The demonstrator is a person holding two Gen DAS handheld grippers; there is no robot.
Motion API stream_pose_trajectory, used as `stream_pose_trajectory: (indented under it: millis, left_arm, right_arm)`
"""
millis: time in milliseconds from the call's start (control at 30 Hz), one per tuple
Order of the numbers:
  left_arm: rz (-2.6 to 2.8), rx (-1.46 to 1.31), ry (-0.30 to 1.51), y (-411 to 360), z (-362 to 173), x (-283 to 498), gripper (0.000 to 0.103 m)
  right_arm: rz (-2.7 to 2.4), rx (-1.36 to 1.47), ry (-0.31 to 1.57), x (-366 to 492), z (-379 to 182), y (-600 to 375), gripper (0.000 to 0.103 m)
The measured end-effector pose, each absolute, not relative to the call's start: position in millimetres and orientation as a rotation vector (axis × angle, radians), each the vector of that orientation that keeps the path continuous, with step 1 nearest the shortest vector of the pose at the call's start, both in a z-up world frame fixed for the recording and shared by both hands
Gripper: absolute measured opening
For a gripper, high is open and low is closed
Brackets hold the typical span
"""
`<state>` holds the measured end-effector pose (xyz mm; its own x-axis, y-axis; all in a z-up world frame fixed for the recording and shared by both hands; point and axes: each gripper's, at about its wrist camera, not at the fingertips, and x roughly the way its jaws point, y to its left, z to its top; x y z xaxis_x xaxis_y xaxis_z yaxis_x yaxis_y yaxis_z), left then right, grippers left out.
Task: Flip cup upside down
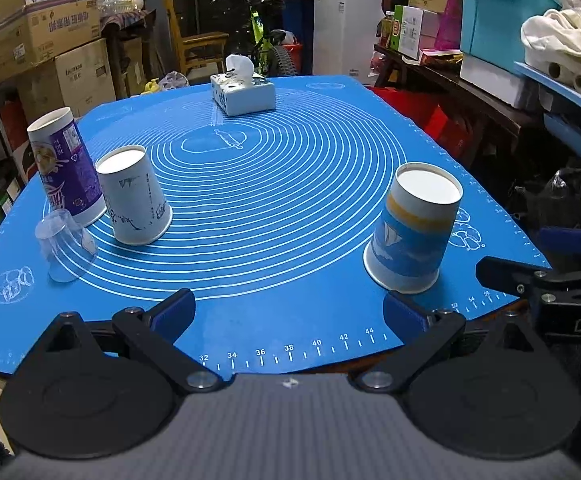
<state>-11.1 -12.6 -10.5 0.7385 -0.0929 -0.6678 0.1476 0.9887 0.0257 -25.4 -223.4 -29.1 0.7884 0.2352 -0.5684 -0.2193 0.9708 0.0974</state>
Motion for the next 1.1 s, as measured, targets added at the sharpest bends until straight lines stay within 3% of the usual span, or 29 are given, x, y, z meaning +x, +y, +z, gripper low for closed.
stream_pose_trajectory:
  millis: [1100]
  left_arm:
    - [-0.143,0.106,0.764,-20.8,-19.5,-9.2,0.099]
  right_arm:
    - [0.23,0.041,0.647,-22.6,-37.3,-225.0,0.092]
